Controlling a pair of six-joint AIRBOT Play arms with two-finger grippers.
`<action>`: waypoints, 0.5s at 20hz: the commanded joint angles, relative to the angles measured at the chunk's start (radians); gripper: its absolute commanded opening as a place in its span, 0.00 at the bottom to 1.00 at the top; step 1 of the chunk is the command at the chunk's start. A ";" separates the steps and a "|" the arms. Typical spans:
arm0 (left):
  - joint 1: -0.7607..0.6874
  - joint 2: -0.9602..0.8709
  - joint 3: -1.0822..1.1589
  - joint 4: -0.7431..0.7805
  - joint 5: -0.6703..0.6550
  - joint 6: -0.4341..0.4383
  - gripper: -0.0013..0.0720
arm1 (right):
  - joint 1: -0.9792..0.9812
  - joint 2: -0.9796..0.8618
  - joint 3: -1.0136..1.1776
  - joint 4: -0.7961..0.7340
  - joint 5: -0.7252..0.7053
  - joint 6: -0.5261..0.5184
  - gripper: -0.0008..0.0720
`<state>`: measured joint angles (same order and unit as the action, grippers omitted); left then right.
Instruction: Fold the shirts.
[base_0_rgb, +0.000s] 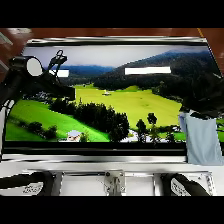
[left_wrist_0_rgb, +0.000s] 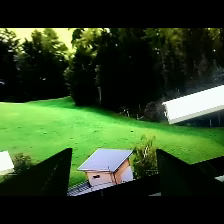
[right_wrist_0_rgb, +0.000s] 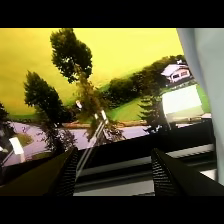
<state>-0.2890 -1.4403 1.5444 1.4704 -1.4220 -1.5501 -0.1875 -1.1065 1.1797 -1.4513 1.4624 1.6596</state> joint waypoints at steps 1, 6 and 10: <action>-0.018 -0.022 0.001 -0.020 0.000 -0.015 0.84 | 0.085 -0.010 -0.020 -0.061 -0.005 0.011 0.82; -0.017 -0.047 0.001 -0.020 0.005 -0.015 0.84 | 0.085 -0.010 -0.020 -0.049 -0.005 0.011 0.82; -0.017 -0.056 0.001 -0.020 0.004 -0.015 0.84 | 0.085 -0.010 -0.020 -0.049 -0.005 0.011 0.82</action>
<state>-0.3050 -1.4887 1.5444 1.4513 -1.4178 -1.5642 -0.1062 -1.1164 1.1603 -1.5002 1.4574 1.6718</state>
